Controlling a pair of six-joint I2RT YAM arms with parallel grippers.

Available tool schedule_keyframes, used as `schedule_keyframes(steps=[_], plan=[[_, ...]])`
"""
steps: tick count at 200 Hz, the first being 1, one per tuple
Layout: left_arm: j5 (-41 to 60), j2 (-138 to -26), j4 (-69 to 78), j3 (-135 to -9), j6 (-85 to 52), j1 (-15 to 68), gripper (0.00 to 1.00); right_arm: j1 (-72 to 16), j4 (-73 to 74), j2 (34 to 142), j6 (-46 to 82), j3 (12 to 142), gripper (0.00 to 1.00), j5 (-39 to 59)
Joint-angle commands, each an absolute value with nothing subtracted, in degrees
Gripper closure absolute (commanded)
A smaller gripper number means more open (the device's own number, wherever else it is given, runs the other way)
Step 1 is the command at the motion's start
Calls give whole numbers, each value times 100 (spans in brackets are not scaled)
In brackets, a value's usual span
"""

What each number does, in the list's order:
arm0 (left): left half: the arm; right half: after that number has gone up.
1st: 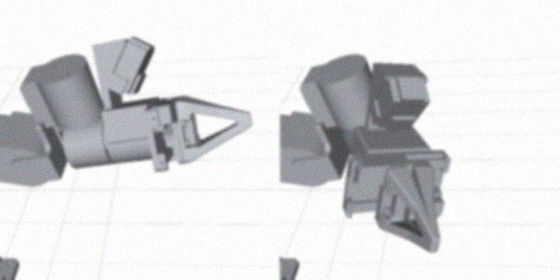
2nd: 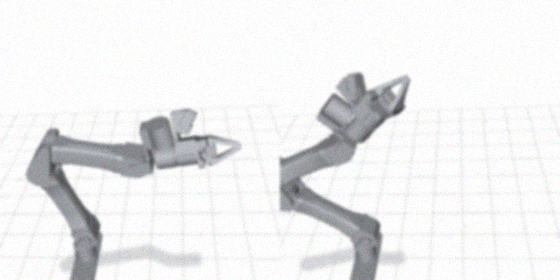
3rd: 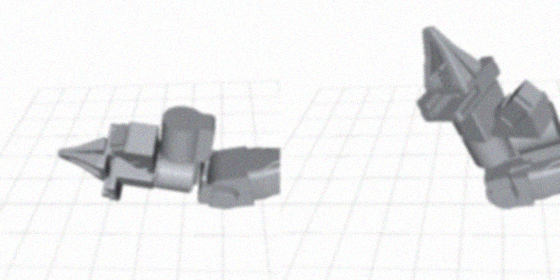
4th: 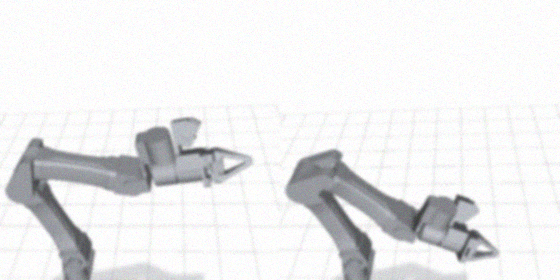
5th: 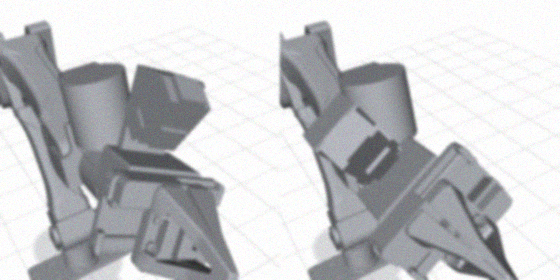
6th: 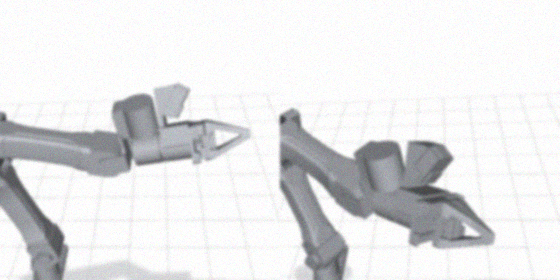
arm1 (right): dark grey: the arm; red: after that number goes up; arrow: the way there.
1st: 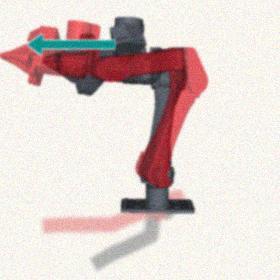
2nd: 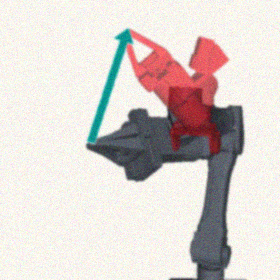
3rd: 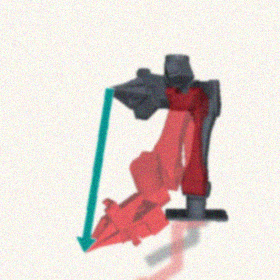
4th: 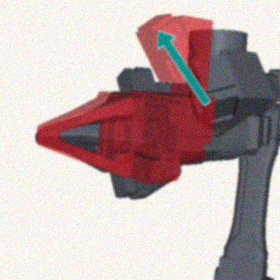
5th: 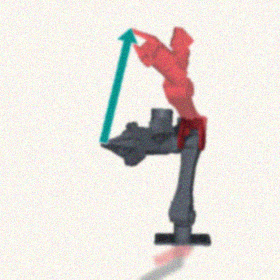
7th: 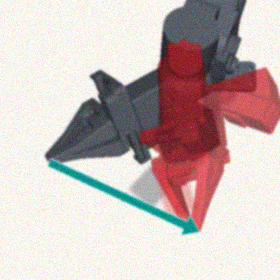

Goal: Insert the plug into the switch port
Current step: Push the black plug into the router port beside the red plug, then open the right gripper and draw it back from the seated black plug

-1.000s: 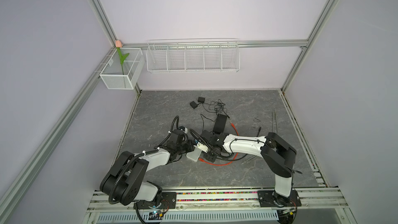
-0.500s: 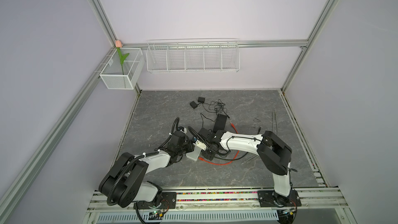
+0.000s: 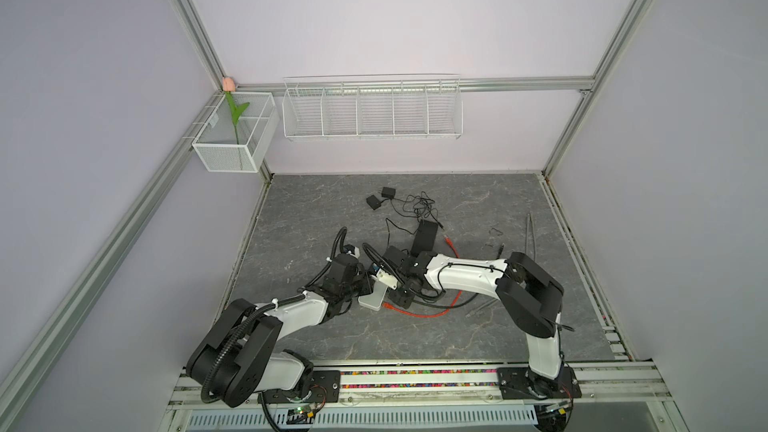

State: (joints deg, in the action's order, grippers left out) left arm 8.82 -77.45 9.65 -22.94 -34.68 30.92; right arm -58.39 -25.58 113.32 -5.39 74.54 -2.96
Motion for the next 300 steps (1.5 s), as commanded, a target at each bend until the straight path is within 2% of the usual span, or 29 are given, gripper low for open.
schedule_keyframes(steps=[1,44,87,113,144,191,244,300], plan=[[2099,-7584,365,-2388,-3397,2961,66,-5905,-153,11299,-703,7179,76,-127],[1818,-7140,-213,-2742,-3307,2282,63,-5851,-786,11006,-681,6784,69,-509],[895,-6246,-1212,-3180,-3112,2186,59,-5828,-1119,10553,-634,6276,56,-782],[1456,-5948,-1029,-3107,-2956,2228,55,-5694,-1241,10144,-533,6124,55,-851],[1197,-6075,-1193,-3225,-3081,3125,54,-5373,-1253,9447,-275,5972,53,-1130],[1159,-6749,-70,-3083,-3732,4243,51,-4891,-1235,8124,238,5545,48,-2366],[1530,-8218,533,-3410,-3972,4377,51,-4708,-1379,7334,422,5215,47,-2573],[1032,-8223,-13,-3262,-3944,4132,51,-4677,-1371,6982,417,5077,46,-2719]])
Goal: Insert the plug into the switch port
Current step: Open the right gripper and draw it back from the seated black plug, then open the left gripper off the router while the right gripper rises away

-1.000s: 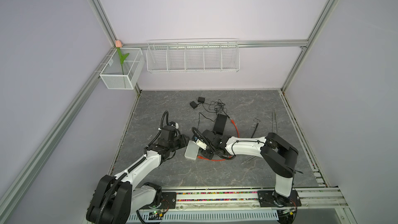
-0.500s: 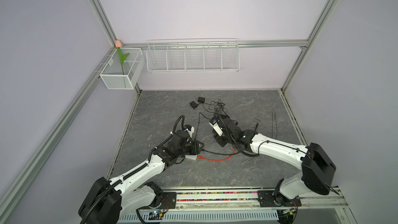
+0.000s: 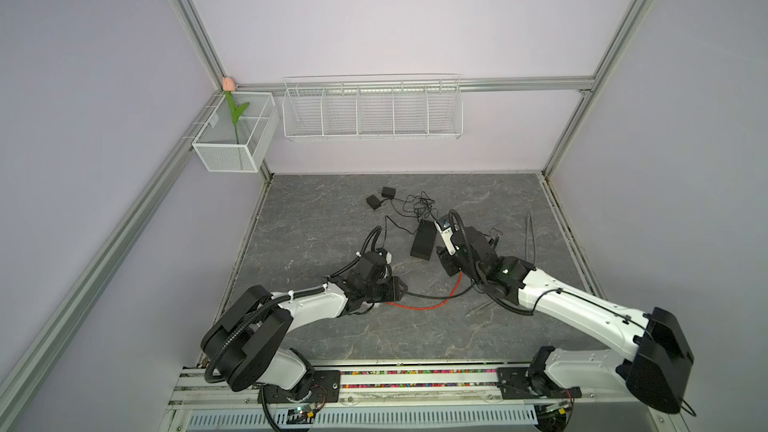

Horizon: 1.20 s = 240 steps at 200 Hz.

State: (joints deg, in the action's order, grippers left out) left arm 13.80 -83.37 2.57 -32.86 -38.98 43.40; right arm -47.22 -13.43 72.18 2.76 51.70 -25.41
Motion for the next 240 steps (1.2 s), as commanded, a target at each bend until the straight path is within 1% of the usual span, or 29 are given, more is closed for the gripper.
schedule_keyframes(steps=[1,38,70,91,100,121,139,152,163,183,186,198,216,240], plan=[[1026,-8211,-15,-3252,-3941,4114,51,-4676,-1371,6976,415,5074,46,-2717],[922,-7739,-457,-2941,-3764,3255,51,-4669,-1389,6865,384,4840,46,-2724],[332,-7177,-1113,-2925,-3539,2612,49,-4667,-1377,6763,397,4765,46,-2676],[573,-6964,-1150,-2883,-3411,1900,48,-4667,-1354,6733,390,4757,46,-2600],[793,-6934,-881,-2797,-3447,1603,48,-4667,-1343,6746,404,4756,46,-2547],[827,-7072,-587,-2896,-3480,1212,48,-4667,-1322,6796,428,4764,46,-2450],[1320,-7409,-949,-3361,-3416,946,49,-4667,-1360,6785,439,4764,46,-2461],[1522,-7471,-1061,-3515,-3385,989,51,-4667,-1396,6720,439,4747,46,-2473],[1414,-7248,-1188,-3501,-3416,1170,51,-4667,-1406,6618,418,4696,46,-2543],[439,-6469,-1750,-3559,-3454,2125,50,-4666,-1441,6484,386,4650,45,-2644],[325,-6369,-1791,-3560,-3466,2288,49,-4661,-1445,6460,374,4643,44,-2652],[170,-6058,-1849,-3474,-3631,2690,47,-4658,-1441,6429,363,4651,43,-2692],[467,-6005,-1663,-3222,-3887,2808,47,-4652,-1433,6407,357,4692,42,-2694],[549,-6344,-1431,-3044,-3985,2874,47,-4641,-1416,6459,388,4759,42,-2681]])
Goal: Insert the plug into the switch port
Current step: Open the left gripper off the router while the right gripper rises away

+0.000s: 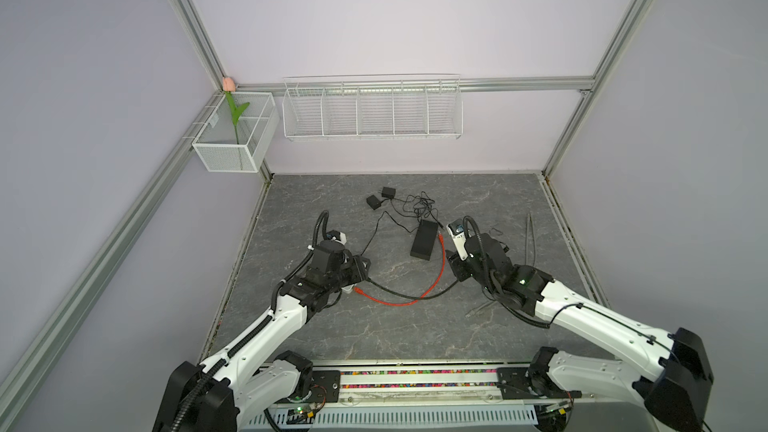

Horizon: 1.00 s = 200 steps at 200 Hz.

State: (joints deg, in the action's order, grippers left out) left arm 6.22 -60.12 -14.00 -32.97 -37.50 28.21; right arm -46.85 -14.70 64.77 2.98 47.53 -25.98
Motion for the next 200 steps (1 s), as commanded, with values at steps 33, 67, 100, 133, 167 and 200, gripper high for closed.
schedule_keyframes(steps=[33,67,100,133,167,200], plan=[[564,-6797,-1094,-3025,-4041,3049,47,-4641,-1423,6460,481,4755,42,-2602],[508,-7235,-835,-3020,-4011,3070,47,-4645,-1463,6386,483,4687,42,-2650],[460,-7868,-652,-3143,-4003,3059,47,-4641,-1498,6311,457,4649,42,-2716],[299,-8143,-740,-3278,-4047,2821,47,-4647,-1588,6135,409,4581,42,-2829],[188,-7990,-704,-3156,-4248,2000,46,-4629,-1642,5993,385,4475,41,-2913],[525,-8318,-599,-3349,-4079,1279,46,-4616,-1661,5978,385,4464,40,-2918]])
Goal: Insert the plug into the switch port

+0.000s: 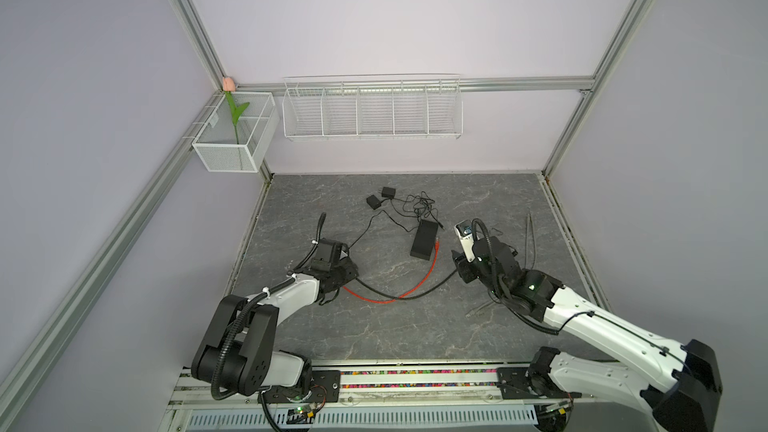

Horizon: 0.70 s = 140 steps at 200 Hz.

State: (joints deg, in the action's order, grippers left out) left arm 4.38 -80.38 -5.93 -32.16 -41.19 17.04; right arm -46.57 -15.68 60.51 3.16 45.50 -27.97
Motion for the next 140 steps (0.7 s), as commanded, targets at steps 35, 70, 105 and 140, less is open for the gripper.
schedule_keyframes(steps=[35,70,105,140], plan=[[729,-8723,-534,-3621,-3872,563,46,-4621,-1687,5985,393,4458,40,-2888],[994,-9232,-521,-4118,-3798,60,46,-4619,-1679,6037,396,4462,40,-2880],[1002,-10033,-541,-4925,-3762,-219,46,-4615,-1713,6091,395,4482,40,-2849],[1170,-10727,-816,-5800,-3723,-464,49,-4617,-1894,5985,413,4433,40,-2892]])
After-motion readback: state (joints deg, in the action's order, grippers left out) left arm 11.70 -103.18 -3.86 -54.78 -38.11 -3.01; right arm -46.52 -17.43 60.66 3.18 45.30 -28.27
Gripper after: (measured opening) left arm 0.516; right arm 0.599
